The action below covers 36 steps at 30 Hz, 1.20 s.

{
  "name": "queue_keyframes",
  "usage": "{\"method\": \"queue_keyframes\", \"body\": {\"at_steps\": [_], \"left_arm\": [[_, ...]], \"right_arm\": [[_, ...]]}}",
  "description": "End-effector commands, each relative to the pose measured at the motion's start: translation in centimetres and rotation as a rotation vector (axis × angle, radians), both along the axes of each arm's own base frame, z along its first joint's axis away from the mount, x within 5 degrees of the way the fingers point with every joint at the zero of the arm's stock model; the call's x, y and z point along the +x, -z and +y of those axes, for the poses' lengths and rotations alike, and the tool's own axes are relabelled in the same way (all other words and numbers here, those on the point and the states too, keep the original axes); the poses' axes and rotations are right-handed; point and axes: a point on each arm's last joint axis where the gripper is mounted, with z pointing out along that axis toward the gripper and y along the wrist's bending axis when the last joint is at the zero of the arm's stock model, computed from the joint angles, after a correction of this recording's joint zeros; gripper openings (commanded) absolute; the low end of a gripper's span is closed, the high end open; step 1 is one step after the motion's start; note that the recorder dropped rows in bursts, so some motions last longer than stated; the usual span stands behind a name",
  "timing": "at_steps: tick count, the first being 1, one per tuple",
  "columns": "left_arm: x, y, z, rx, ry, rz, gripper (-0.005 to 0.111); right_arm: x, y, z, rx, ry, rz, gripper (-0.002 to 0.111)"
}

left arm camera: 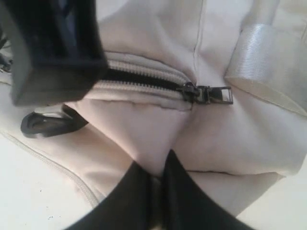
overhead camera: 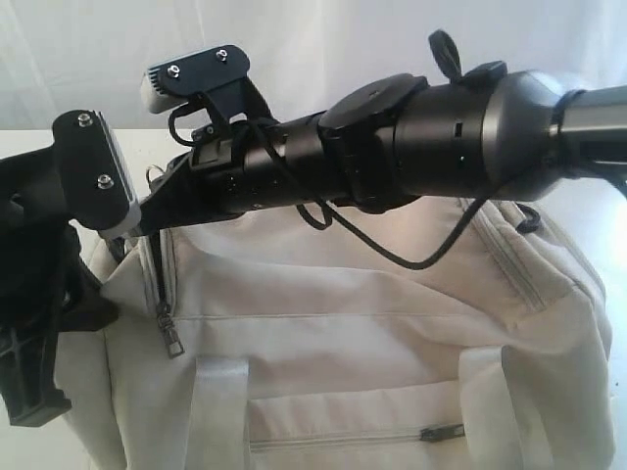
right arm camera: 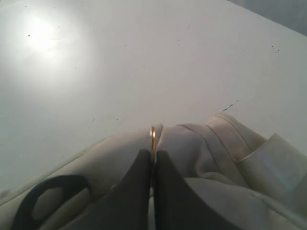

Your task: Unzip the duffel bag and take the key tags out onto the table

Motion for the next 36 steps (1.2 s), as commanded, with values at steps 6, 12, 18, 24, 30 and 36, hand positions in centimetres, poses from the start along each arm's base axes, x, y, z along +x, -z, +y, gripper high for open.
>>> {"method": "queue_keyframes", "body": {"at_steps": [6, 12, 18, 24, 30, 36], "left_arm": [[-0.8, 0.4, 0.4, 0.032, -0.009, 0.072, 0.000], [-1.0, 0.3, 0.9, 0.072, -0.006, 0.074, 0.000], [-1.2, 0.2, 1.7, 0.144, -0.003, 0.067, 0.000], [-1.4, 0.1, 2.1, 0.172, -0.005, 0.065, 0.000], [-1.5, 0.1, 2.2, 0.185, -0.006, 0.074, 0.000], [-1.2, 0.0, 2.0, 0.148, -0.026, 0.043, 0.000]], "right_arm": [[2.1, 0.0, -0.7, -0.023, 0.131, -0.056, 0.000], [3.2, 0.0, -2.3, -0.011, 0.152, -0.036, 0.000], [3.7, 0.0, -3.2, -0.004, 0.167, -0.028, 0.000], [3.7, 0.0, -3.1, -0.001, 0.157, -0.023, 0.000], [3.3, 0.0, -2.8, 0.011, 0.113, -0.005, 0.000], [3.0, 0.0, -2.6, 0.024, 0.076, 0.014, 0.000]]}}
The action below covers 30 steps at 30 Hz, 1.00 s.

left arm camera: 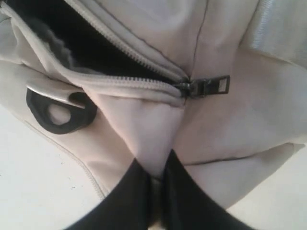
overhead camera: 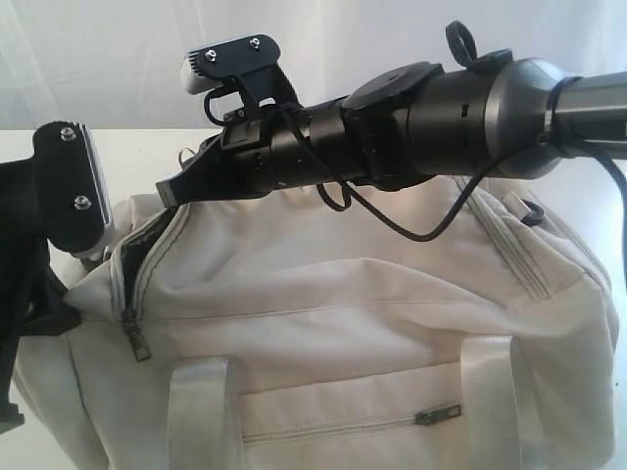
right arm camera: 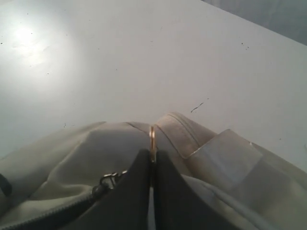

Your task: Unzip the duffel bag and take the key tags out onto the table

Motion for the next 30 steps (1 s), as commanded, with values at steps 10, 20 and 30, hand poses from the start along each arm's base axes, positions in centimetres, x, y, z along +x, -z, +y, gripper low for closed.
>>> {"method": "queue_keyframes", "body": {"at_steps": [10, 20, 30], "left_arm": [[-0.2, -0.2, 0.1, -0.099, -0.136, 0.001, 0.031], [0.4, -0.2, -0.7, -0.283, -0.270, -0.035, 0.076], [1.6, 1.3, -0.6, -0.508, -0.554, -0.145, 0.076]], "right_arm": [[0.0, -0.3, 0.0, 0.044, -0.039, 0.040, 0.000], [-0.4, -0.3, 0.2, 0.069, -0.078, 0.076, 0.000], [-0.4, -0.3, 0.2, 0.069, -0.078, 0.076, 0.000]]}}
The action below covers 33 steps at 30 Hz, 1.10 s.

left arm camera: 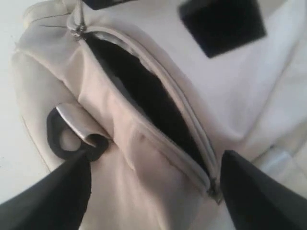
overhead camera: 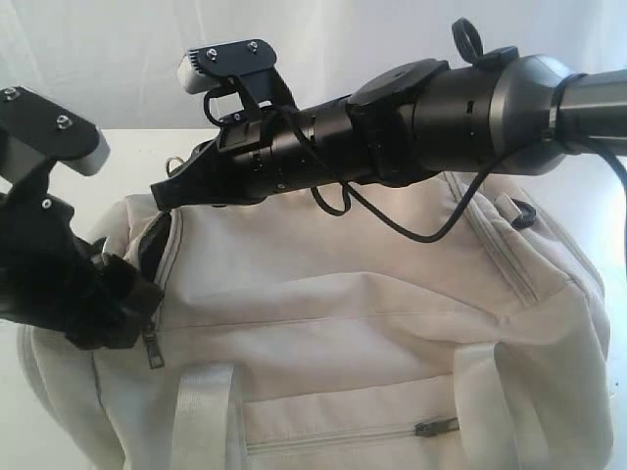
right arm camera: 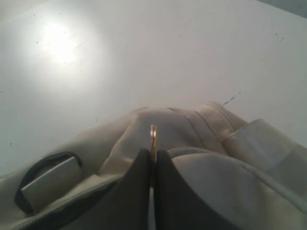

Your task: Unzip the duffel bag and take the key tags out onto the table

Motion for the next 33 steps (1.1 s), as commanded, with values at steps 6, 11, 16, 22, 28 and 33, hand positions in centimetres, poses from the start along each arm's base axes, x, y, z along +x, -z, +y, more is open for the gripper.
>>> {"method": "queue_keyframes", "body": {"at_steps": [6, 11, 16, 22, 28, 33], "left_arm": [[1.0, 1.1, -0.3, -0.099, -0.121, -0.033, 0.076], [1.5, 1.8, -1.2, -0.147, -0.106, -0.025, 0.076], [1.8, 2.5, -1.4, -0.123, -0.109, 0.002, 0.069], [2.4, 3.6, -1.8, -0.085, -0.107, 0.035, 0.036], [2.1, 3.6, -1.2, -0.026, -0.116, 0.050, 0.000], [1.2, 2.9, -0.3, 0.025, -0.104, 0.051, 0.000]], "right_arm": [[0.2, -0.2, -0.1, 0.008, 0.005, -0.001, 0.000], [0.2, -0.2, -0.1, 0.009, 0.003, 0.000, 0.000], [0.2, -0.2, -0.1, 0.002, 0.004, -0.004, 0.000], [0.2, -0.2, -0.1, 0.001, 0.008, -0.006, 0.000], [0.5, -0.2, -0.3, -0.007, 0.035, -0.017, 0.000], [1.4, -0.2, -1.0, -0.044, 0.142, -0.068, 0.000]]}}
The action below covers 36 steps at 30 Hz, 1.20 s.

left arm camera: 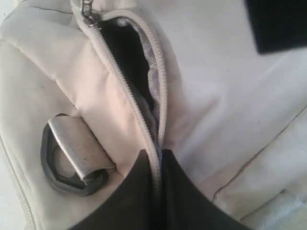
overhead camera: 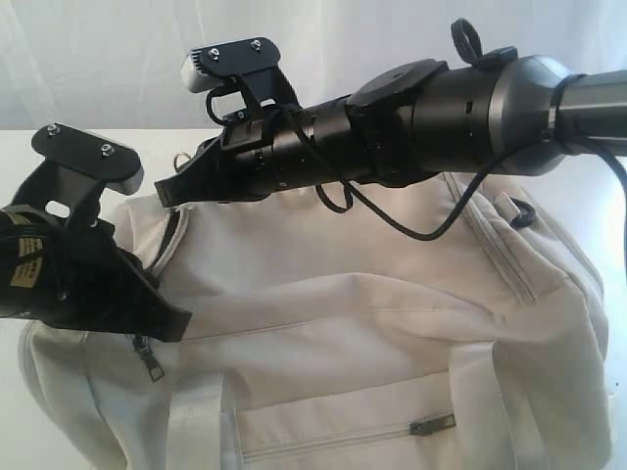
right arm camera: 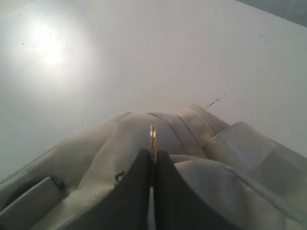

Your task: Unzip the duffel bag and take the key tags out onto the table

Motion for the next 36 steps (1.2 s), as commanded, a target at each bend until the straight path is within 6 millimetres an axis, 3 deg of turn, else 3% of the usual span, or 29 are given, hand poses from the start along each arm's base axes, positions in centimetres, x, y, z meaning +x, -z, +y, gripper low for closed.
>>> {"method": "queue_keyframes", "body": {"at_steps": [1, 8, 14, 29, 36], "left_arm": [[-1.0, -0.4, 1.1, 0.072, 0.017, 0.013, 0.000], [-1.1, -0.4, 0.9, 0.051, 0.030, 0.019, 0.000], [-1.1, -0.4, 0.8, 0.043, 0.029, 0.022, 0.000], [-1.1, -0.4, 0.8, 0.043, 0.031, 0.020, 0.000], [-1.1, -0.4, 0.8, 0.043, 0.031, 0.020, 0.000]], "right_arm": [[1.3, 0.0, -0.5, -0.027, 0.097, -0.045, 0.000], [4.1, 1.0, 0.5, -0.043, 0.115, -0.080, 0.000], [5.9, 1.1, -1.4, -0.062, 0.216, -0.103, 0.000], [7.3, 1.2, -4.3, -0.067, 0.286, -0.100, 0.000], [7.4, 2.3, -5.6, -0.085, 0.310, -0.068, 0.000]]}}
